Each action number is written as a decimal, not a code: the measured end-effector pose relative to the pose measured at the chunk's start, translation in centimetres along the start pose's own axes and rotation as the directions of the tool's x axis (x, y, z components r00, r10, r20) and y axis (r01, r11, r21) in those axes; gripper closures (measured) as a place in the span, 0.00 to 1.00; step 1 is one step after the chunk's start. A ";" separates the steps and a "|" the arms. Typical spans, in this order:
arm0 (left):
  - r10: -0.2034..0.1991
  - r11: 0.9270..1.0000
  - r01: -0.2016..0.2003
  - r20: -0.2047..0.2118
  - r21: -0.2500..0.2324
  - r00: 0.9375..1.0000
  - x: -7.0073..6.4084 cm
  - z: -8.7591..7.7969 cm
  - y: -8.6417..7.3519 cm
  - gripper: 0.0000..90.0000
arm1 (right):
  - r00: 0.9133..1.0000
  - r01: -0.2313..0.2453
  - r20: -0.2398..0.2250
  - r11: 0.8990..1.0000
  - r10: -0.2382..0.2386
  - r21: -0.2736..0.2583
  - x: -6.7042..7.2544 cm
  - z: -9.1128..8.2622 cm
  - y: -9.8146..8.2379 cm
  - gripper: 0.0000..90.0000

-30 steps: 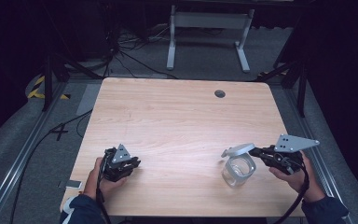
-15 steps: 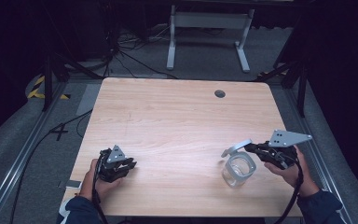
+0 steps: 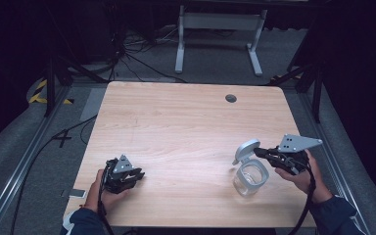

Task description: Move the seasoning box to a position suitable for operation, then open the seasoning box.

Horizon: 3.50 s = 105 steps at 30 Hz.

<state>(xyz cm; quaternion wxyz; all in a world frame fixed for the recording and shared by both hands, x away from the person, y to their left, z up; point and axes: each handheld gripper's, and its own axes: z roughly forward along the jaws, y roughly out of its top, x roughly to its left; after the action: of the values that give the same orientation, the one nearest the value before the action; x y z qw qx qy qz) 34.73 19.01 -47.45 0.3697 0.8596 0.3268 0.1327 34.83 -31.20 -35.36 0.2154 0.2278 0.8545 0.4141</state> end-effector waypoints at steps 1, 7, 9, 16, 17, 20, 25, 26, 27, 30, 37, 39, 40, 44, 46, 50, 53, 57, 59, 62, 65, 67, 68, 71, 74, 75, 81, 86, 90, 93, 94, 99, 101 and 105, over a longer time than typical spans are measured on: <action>0.014 1.000 -0.014 -0.004 0.002 1.000 -0.1 0.0 0.0 0.85 | 1.000 0.000 0.003 1.000 0.000 0.000 -0.1 0.0 0.0 1.00; 0.007 1.000 -0.007 -0.006 -0.024 1.000 0.1 0.0 -0.3 0.82 | 1.000 0.004 0.016 1.000 -0.004 0.006 -0.1 -0.2 -0.2 1.00; 0.013 1.000 -0.013 -0.002 -0.025 1.000 0.1 0.0 -0.4 0.78 | 1.000 0.004 0.015 1.000 -0.004 0.005 -0.1 -0.2 -0.2 1.00; 0.018 0.999 -0.017 0.011 -0.042 1.000 -0.1 0.2 -0.5 0.65 | 1.000 -0.005 0.014 1.000 0.005 0.001 -0.3 -0.3 -0.5 0.98; 0.021 0.999 -0.020 0.010 -0.039 1.000 -0.1 0.2 -0.4 0.63 | 1.000 0.000 0.013 1.000 0.000 0.002 -0.2 -0.3 -0.5 0.98; 0.011 0.999 -0.010 0.010 -0.037 1.000 -0.1 0.4 -0.3 0.56 | 1.000 0.001 0.012 1.000 -0.001 0.001 -0.2 -0.5 -0.6 0.97; -0.021 0.999 0.020 -0.020 -0.027 1.000 -0.1 0.6 -0.2 0.41 | 1.000 0.005 0.021 1.000 -0.005 0.008 -0.2 -0.9 -1.0 0.96; -0.019 1.000 0.018 -0.027 -0.023 0.999 0.0 0.6 -0.1 0.38 | 1.000 0.005 0.028 1.000 -0.005 0.011 -0.2 -1.0 -1.1 0.96; -0.029 0.999 0.028 -0.033 -0.024 0.999 0.0 0.6 -0.1 0.35 | 1.000 0.007 0.029 1.000 -0.008 0.015 -0.1 -1.2 -1.2 0.96; -0.029 0.999 0.028 -0.033 -0.018 0.999 0.0 0.6 -0.1 0.33 | 0.999 0.015 0.038 0.999 -0.016 0.028 -0.1 -1.3 -1.4 0.95; -0.038 0.999 0.038 -0.041 -0.009 0.998 0.0 0.6 -0.1 0.29 | 0.999 0.014 0.041 0.999 -0.016 0.042 -0.2 -1.4 -1.8 0.93; -0.040 0.999 0.040 -0.039 -0.013 0.998 0.0 0.6 -0.1 0.29 | 0.999 0.018 0.038 0.999 -0.020 0.044 -0.2 -1.5 -1.9 0.93; -0.039 0.999 0.039 -0.040 -0.010 0.998 0.0 0.6 -0.1 0.29 | 0.999 0.016 0.038 0.999 -0.018 0.045 -0.2 -1.6 -2.0 0.92; -0.039 0.999 0.039 -0.041 -0.016 0.998 0.1 0.7 -0.1 0.29 | 0.998 0.012 0.056 0.999 -0.015 0.050 -0.4 -2.1 -2.4 0.88; -0.042 0.999 0.041 -0.040 -0.014 0.998 0.0 0.7 -0.1 0.29 | 0.998 0.010 0.062 0.999 -0.013 0.051 -0.5 -2.3 -2.6 0.86; -0.038 0.999 0.037 -0.040 -0.013 0.998 0.1 0.7 -0.1 0.28 | 0.997 -0.001 0.073 0.999 -0.003 0.052 -0.8 -2.8 -3.3 0.80; -0.042 0.999 0.041 -0.041 -0.014 0.998 0.0 0.7 -0.1 0.28 | 0.998 -0.005 0.058 0.999 0.003 0.036 -1.0 -3.0 -3.7 0.74; -0.042 0.999 0.041 -0.041 -0.014 0.998 0.0 0.7 -0.1 0.28 | 0.997 -0.009 0.072 0.999 0.006 0.040 -1.4 -3.1 -4.8 0.66; -0.039 0.999 0.038 -0.041 -0.014 0.998 0.1 0.7 -0.1 0.28 | 0.997 -0.024 0.079 0.999 0.021 0.045 -1.5 -3.2 -5.3 0.63; -0.038 0.999 0.037 -0.040 -0.013 0.998 0.1 0.7 -0.1 0.28 | 0.996 -0.041 0.086 0.998 0.037 0.052 -1.6 -3.2 -5.9 0.59; -0.040 0.999 0.040 -0.041 -0.014 0.998 0.1 0.7 -0.1 0.28 | 0.993 -0.059 0.102 0.997 0.053 0.055 -1.8 -3.1 -6.6 0.54; -0.037 0.999 0.037 -0.043 -0.014 0.998 0.1 0.7 -0.1 0.28 | 0.993 -0.064 0.108 0.996 0.057 0.064 -1.9 -3.0 -7.0 0.50; -0.038 0.999 0.037 -0.044 -0.015 0.998 0.1 0.7 -0.1 0.28 | 0.991 -0.075 0.115 0.995 0.067 0.069 -2.0 -2.9 -7.3 0.47; -0.038 0.999 0.038 -0.044 -0.015 0.998 0.1 0.7 -0.1 0.28 | 0.985 -0.109 0.145 0.992 0.099 0.069 -2.0 -2.7 -8.1 0.39; -0.037 0.999 0.037 -0.044 -0.014 0.998 0.1 0.7 -0.1 0.28 | 0.977 -0.166 0.147 0.984 0.155 0.069 -2.1 -2.3 -9.0 0.37; -0.040 0.999 0.040 -0.042 -0.011 0.998 0.0 0.6 -0.1 0.28 | 0.975 -0.171 0.157 0.982 0.157 0.079 -2.1 -2.2 -9.3 0.35; -0.038 0.999 0.038 -0.044 -0.014 0.998 0.1 0.7 -0.1 0.28 | 0.963 -0.211 0.194 0.970 0.185 0.124 -2.0 -1.3 -11.3 0.32; -0.045 0.999 0.045 -0.037 -0.013 0.998 0.0 0.7 -0.1 0.28 | 0.957 -0.250 0.192 0.955 0.219 0.158 -2.0 -0.6 -13.1 0.32; -0.045 0.999 0.044 -0.037 -0.012 0.998 0.0 0.7 -0.1 0.27 | 0.949 -0.285 0.184 0.948 0.257 0.145 -2.0 -0.3 -14.3 0.30; -0.030 1.000 0.030 -0.040 -0.008 0.999 0.2 0.7 -0.1 0.27 | 0.942 -0.310 0.175 0.943 0.287 0.118 -2.1 -0.3 -14.7 0.29; -0.030 1.000 0.030 -0.040 -0.008 0.999 0.2 0.7 -0.1 0.26 | 0.942 -0.310 0.175 0.943 0.287 0.118 -2.1 -0.3 -14.7 0.29; -0.038 0.999 0.038 -0.037 0.000 0.999 0.2 0.7 0.0 0.25 | 0.942 -0.312 0.171 0.942 0.290 0.121 -2.2 -0.3 -14.7 0.28; -0.041 0.999 0.041 -0.038 -0.008 0.998 0.2 0.8 0.0 0.25 | 0.941 -0.313 0.172 0.942 0.291 0.121 -2.1 -0.3 -14.7 0.28; -0.040 0.999 0.040 -0.040 -0.006 0.998 0.2 0.8 0.0 0.24 | 0.941 -0.314 0.173 0.942 0.291 0.121 -2.1 -0.3 -14.7 0.28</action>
<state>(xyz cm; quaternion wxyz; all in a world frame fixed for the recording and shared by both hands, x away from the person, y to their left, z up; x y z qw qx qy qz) 35.21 18.69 -48.01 0.3677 0.8493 0.3508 0.1431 33.27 -40.73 -46.66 0.1965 0.4028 0.8184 0.3598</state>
